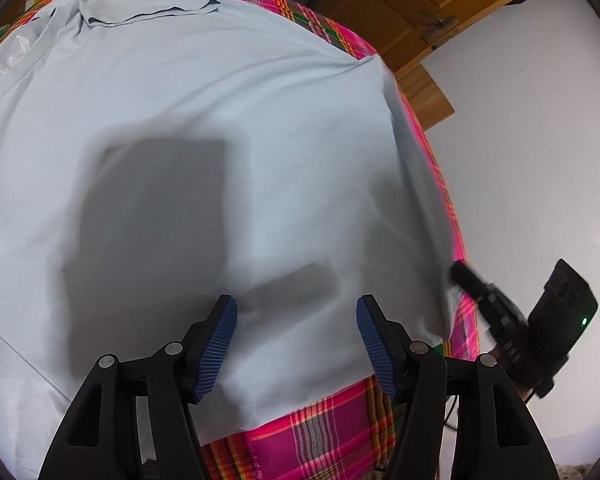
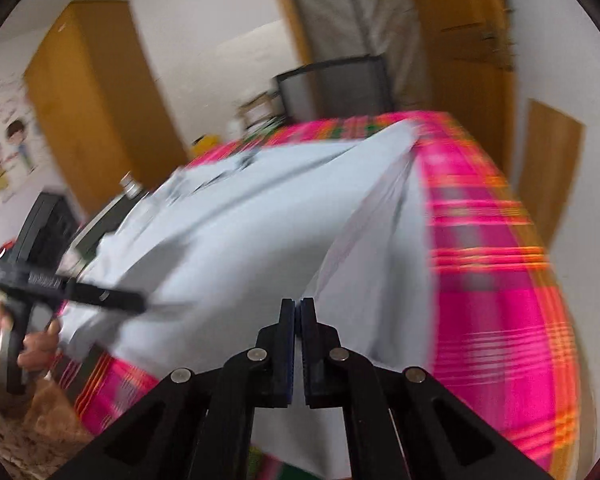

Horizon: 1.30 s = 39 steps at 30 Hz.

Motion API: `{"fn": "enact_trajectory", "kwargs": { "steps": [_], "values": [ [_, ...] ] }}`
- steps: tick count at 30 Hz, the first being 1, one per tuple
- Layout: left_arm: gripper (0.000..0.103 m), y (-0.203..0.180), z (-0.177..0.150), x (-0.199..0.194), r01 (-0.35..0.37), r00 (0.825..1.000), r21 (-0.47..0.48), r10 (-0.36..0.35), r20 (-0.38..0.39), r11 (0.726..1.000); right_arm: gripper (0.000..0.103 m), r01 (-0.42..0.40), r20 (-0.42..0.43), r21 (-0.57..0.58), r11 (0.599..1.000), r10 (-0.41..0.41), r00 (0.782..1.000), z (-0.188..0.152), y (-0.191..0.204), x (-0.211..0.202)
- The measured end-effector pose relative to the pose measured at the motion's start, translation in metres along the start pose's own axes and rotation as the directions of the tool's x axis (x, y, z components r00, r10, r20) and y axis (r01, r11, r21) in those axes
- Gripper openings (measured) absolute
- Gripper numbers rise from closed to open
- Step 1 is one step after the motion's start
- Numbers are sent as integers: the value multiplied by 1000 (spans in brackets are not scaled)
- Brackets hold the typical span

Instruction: Fold clothes

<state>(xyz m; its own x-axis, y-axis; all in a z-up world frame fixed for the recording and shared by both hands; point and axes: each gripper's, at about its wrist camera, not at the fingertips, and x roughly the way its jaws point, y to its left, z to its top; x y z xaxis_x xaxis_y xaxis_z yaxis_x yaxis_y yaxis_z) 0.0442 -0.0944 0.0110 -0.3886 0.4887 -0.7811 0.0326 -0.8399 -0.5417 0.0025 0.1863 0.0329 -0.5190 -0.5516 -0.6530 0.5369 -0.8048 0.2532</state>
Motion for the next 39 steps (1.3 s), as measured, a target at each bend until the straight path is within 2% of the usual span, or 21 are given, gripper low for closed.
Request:
{"fn": "enact_trajectory", "kwargs": {
  "steps": [5, 6, 8, 11, 13, 15, 19, 23, 27, 31, 36, 37, 38, 39],
  "values": [
    [66, -4, 0, 4, -7, 1000, 6, 7, 0, 1000, 7, -53, -91, -22, 998, 50, 995, -2, 13, 26],
    [66, -4, 0, 4, -4, 1000, 8, 4, -1, 1000, 7, -52, -90, -20, 998, 50, 995, -2, 10, 23],
    [66, 1, -2, 1, 4, 1000, 6, -4, 0, 1000, 17, -49, -59, -3, 999, 49, 997, -1, -1, 8],
    [66, 6, -5, -4, 17, 1000, 1, -17, 3, 1000, 28, 17, 1, 57, 998, -17, 1000, -1, -26, -17],
    [67, 3, -5, -3, 18, 1000, 4, -18, 1, 1000, 29, 112, 6, 121, 986, -113, 994, -2, -48, -24],
    [67, 1, -3, -2, 22, 1000, 6, -22, 0, 1000, 30, 175, -24, 183, 967, -173, 985, -4, -66, -23],
    [67, 2, -3, -3, 29, 1000, 1, -29, 0, 1000, 31, 211, -93, 233, 949, -195, 976, -11, -83, -10],
    [67, 0, -4, -3, 23, 1000, 6, -23, 3, 1000, 32, 199, -106, 211, 957, -180, 978, -10, -78, -2],
    [68, 2, -4, -3, 29, 1000, -7, -29, 9, 1000, 32, 253, -121, 145, 957, -237, 964, -4, -66, 7],
    [68, 2, -5, -4, 31, 999, -10, -31, 13, 999, 24, 324, -131, 101, 941, -311, 941, -10, -59, 8],
    [69, 2, -5, -4, 27, 1000, -13, -27, 13, 1000, 21, 347, -123, 104, 932, -334, 934, -11, -58, 8],
    [69, 2, -5, -4, 26, 1000, -13, -26, 12, 1000, 18, 351, -121, 102, 931, -338, 933, -12, -58, 8],
    [69, 1, -6, -4, 24, 1000, -11, -24, 13, 1000, 8, 348, -119, 101, 932, -336, 934, -11, -57, 7],
    [69, 0, -6, -4, 22, 1000, -9, -22, 13, 1000, 4, 343, -119, 103, 934, -331, 936, -11, -57, 7]
  ]
}}
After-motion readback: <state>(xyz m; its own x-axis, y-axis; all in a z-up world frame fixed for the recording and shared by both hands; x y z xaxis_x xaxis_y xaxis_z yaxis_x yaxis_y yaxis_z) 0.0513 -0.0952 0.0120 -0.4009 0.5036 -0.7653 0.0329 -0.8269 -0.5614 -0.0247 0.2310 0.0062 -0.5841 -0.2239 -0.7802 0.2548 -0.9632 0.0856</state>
